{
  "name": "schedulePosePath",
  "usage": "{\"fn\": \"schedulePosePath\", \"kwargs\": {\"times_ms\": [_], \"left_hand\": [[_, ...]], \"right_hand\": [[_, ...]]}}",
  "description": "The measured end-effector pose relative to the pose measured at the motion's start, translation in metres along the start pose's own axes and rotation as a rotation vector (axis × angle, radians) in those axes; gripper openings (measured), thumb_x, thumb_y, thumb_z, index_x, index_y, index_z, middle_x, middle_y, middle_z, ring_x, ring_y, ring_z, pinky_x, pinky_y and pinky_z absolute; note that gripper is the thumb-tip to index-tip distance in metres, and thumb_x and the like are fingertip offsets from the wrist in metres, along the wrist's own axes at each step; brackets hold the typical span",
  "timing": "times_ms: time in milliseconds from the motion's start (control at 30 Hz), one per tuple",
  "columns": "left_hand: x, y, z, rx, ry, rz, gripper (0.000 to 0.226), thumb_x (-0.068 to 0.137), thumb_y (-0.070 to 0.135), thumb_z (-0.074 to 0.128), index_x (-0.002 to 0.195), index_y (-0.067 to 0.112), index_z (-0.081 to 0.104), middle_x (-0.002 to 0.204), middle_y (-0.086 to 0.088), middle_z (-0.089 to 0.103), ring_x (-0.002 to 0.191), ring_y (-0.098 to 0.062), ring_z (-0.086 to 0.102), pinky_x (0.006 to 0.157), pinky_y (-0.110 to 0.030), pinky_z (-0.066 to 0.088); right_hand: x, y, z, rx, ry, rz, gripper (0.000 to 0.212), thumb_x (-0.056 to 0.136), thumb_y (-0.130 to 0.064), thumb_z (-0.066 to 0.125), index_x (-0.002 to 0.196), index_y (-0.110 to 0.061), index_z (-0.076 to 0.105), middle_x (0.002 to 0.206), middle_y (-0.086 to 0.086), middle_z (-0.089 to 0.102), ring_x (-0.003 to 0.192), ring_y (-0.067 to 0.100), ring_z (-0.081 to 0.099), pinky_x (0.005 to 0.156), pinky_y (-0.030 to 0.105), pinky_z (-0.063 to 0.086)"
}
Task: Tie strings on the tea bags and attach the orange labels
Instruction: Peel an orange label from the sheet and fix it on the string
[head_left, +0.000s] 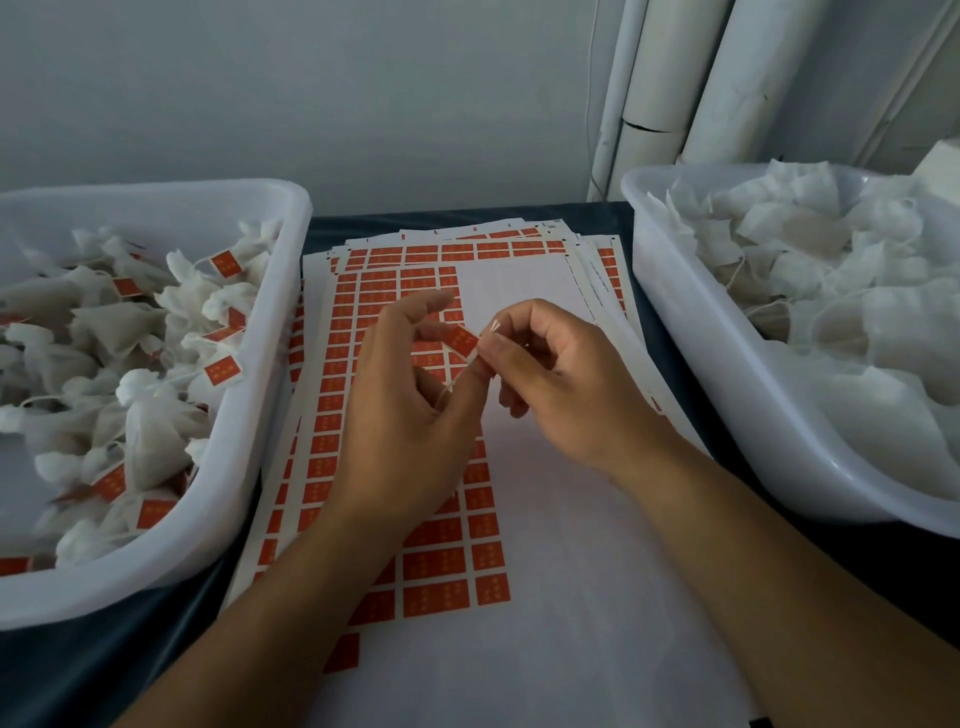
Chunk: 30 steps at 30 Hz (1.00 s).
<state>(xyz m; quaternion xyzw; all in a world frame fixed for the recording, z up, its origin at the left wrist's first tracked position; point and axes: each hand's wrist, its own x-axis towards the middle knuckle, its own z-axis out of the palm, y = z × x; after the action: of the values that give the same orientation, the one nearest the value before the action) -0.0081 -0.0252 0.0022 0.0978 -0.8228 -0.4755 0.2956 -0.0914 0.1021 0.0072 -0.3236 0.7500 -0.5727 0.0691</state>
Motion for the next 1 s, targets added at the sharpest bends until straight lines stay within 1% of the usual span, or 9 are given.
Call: {"fn": "schedulePosePath", "kwargs": {"times_ms": [100,200,300,433,633,733,867,933,1000], "left_hand": [[-0.001,0.000,0.000,0.048,0.051,0.102,0.042,0.091,0.029,0.074,0.121,0.039,0.047,0.117,0.014,0.057,0.065,-0.017,0.062,0.052,-0.021,0.055],[-0.001,0.001,0.000,0.075,0.119,0.161,0.034,0.090,0.029,0.076,0.111,0.039,0.051,0.114,0.010,0.059,0.067,-0.016,0.060,0.052,-0.017,0.051],[-0.001,0.002,-0.001,0.087,0.185,0.171,0.030,0.090,0.026,0.077,0.107,0.037,0.054,0.110,0.011,0.058,0.064,-0.014,0.058,0.051,-0.014,0.048],[0.000,0.000,-0.002,0.134,0.177,0.191,0.015,0.091,0.028,0.073,0.105,0.030,0.069,0.105,0.011,0.060,0.071,-0.009,0.059,0.058,-0.011,0.048],[0.000,-0.001,-0.002,0.203,0.171,0.149,0.024,0.090,0.036,0.067,0.105,0.020,0.077,0.098,0.008,0.064,0.080,-0.005,0.057,0.065,-0.005,0.045],[0.001,-0.002,-0.002,0.250,0.158,0.124,0.019,0.090,0.031,0.070,0.103,0.018,0.077,0.098,0.009,0.061,0.077,-0.004,0.056,0.063,-0.002,0.043],[0.003,-0.003,-0.001,0.296,0.085,0.089,0.011,0.092,0.029,0.071,0.099,0.021,0.075,0.100,0.011,0.058,0.075,-0.003,0.056,0.064,0.000,0.042],[0.003,-0.003,0.000,0.288,0.073,0.074,0.003,0.093,0.029,0.070,0.095,0.028,0.069,0.101,0.012,0.058,0.074,-0.004,0.056,0.063,0.001,0.042],[0.004,-0.003,-0.001,0.268,0.082,0.058,0.006,0.094,0.029,0.069,0.093,0.033,0.063,0.101,0.012,0.058,0.075,-0.003,0.057,0.065,0.001,0.042]], "right_hand": [[0.001,0.000,0.002,0.072,0.036,0.035,0.005,0.101,-0.029,0.062,0.101,-0.026,0.066,0.073,-0.017,0.067,0.067,0.007,0.067,0.058,0.015,0.053],[0.001,-0.001,0.000,0.140,0.087,0.046,0.008,0.099,-0.025,0.066,0.105,-0.022,0.069,0.079,-0.011,0.072,0.066,0.009,0.068,0.059,0.016,0.054],[0.000,-0.001,0.001,0.145,0.110,0.036,0.007,0.097,-0.026,0.068,0.104,-0.023,0.069,0.083,-0.010,0.074,0.068,0.010,0.069,0.058,0.017,0.054],[-0.001,-0.001,0.003,0.142,0.134,0.030,0.010,0.097,-0.026,0.068,0.105,-0.020,0.069,0.082,-0.010,0.074,0.068,0.010,0.069,0.059,0.018,0.055],[-0.002,-0.001,0.002,0.113,0.140,-0.001,0.012,0.097,-0.025,0.069,0.107,-0.019,0.069,0.087,-0.007,0.074,0.070,0.008,0.070,0.061,0.017,0.054],[-0.002,-0.002,0.000,0.020,0.144,-0.046,0.011,0.096,-0.027,0.070,0.106,-0.024,0.067,0.090,-0.013,0.073,0.076,0.003,0.071,0.062,0.015,0.055],[-0.001,-0.002,-0.009,-0.255,0.156,-0.134,0.024,0.095,-0.038,0.070,0.117,-0.029,0.065,0.095,-0.021,0.073,0.078,-0.004,0.069,0.069,0.008,0.054],[-0.001,-0.001,-0.014,-0.358,0.156,-0.163,0.033,0.095,-0.041,0.070,0.124,-0.028,0.065,0.099,-0.020,0.074,0.073,-0.004,0.067,0.066,0.003,0.050],[0.000,0.000,-0.019,-0.451,0.171,-0.160,0.037,0.095,-0.047,0.068,0.128,-0.031,0.063,0.100,-0.024,0.071,0.071,-0.004,0.065,0.062,0.001,0.047]]}}
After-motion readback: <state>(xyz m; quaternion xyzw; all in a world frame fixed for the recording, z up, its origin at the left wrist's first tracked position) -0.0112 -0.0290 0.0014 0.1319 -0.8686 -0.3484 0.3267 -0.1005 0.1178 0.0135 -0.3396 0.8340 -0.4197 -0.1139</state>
